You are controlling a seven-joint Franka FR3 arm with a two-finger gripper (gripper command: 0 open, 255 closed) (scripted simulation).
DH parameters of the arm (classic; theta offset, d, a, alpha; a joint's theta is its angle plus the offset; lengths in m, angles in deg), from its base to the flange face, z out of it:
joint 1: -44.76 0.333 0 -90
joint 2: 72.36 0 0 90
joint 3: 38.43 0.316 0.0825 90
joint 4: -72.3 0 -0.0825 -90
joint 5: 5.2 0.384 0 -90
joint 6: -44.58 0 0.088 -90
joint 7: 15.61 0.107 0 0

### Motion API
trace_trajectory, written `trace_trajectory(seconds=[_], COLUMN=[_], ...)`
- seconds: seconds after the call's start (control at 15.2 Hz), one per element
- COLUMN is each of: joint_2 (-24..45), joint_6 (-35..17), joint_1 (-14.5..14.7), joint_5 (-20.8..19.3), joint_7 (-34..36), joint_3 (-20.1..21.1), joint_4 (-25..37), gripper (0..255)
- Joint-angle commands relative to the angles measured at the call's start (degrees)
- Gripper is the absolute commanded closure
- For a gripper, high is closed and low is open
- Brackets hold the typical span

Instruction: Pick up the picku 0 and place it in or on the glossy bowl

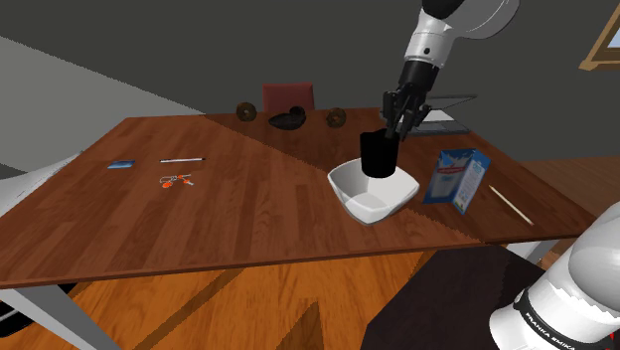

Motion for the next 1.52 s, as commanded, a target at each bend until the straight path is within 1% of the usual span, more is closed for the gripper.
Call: trace_trajectory(seconds=[0.0,0.4,0.92,0.99,1.32,1.45], joint_2=[0.2,1.2,1.3,1.3,1.3,1.1], joint_6=[-1.5,-5.8,-6.0,-6.0,-6.0,-2.2], joint_1=[0.0,0.1,0.1,0.1,0.1,-0.5], joint_5=[0.1,0.6,0.7,0.7,0.7,-0.2], joint_7=[-0.6,-2.2,-2.3,-2.3,-2.3,-2.0], joint_3=[0.0,0.2,0.2,0.2,0.2,-0.7], joint_4=[-1.3,-4.9,-5.0,-5.0,-5.0,-1.6], gripper=[255,255,255,0,0,0])
